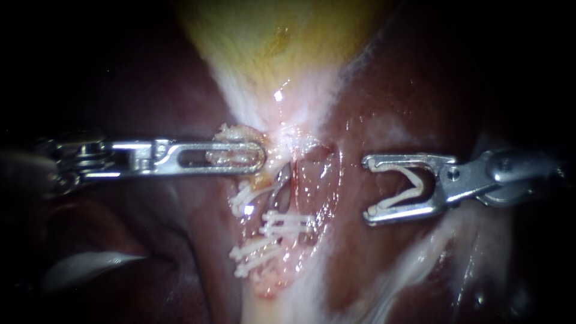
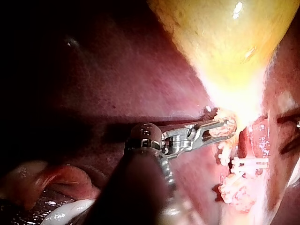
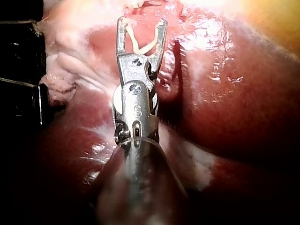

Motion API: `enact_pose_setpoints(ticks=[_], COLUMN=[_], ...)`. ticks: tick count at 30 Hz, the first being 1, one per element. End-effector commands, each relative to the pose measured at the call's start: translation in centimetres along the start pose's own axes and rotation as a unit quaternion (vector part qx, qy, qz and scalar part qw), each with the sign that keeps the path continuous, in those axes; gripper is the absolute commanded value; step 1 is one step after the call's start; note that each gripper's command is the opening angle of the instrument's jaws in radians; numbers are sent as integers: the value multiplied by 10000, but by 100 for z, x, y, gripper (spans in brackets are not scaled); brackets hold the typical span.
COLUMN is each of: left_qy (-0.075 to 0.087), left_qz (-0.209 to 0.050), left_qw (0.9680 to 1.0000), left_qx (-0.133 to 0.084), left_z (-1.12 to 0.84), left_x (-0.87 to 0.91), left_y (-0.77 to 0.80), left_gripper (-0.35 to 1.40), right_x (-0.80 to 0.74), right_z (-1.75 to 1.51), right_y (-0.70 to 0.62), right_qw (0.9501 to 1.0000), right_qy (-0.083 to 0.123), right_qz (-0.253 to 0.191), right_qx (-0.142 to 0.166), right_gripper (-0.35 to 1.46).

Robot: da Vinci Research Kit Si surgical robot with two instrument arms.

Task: Clipping third clip right tube

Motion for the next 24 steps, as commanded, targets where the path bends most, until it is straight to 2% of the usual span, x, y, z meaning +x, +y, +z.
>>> enact_pose_setpoints(ticks=[1, 7, 10, 12, 18, 24], left_qy=[-1, 12, 56, 37, -183, -246], left_qz=[0, -9, -35, -55, -143, -99], left_qw=[10000, 10000, 10000, 10000, 9997, 9996], left_qx=[1, 10, 41, -15, 27, 64], left_z=[0, -4, -15, -24, -55, -69], left_x=[0, -3, -13, -21, -44, -51], left_y=[0, -2, -5, -8, -23, -37], left_gripper=[-35, -35, -35, -35, -35, -35], right_x=[0, 0, 0, 0, 0, 1], right_z=[0, 0, 0, 0, 0, 2], right_y=[-1, -1, -1, -1, -1, -1], right_qw=[10000, 10000, 10000, 10000, 10000, 10000], right_qy=[-1, -1, -1, -1, 0, 0], right_qz=[6, 6, 6, 6, 36, 67], right_qx=[2, 2, 2, 2, 0, -6], right_gripper=[48, 48, 48, 48, 48, 48])
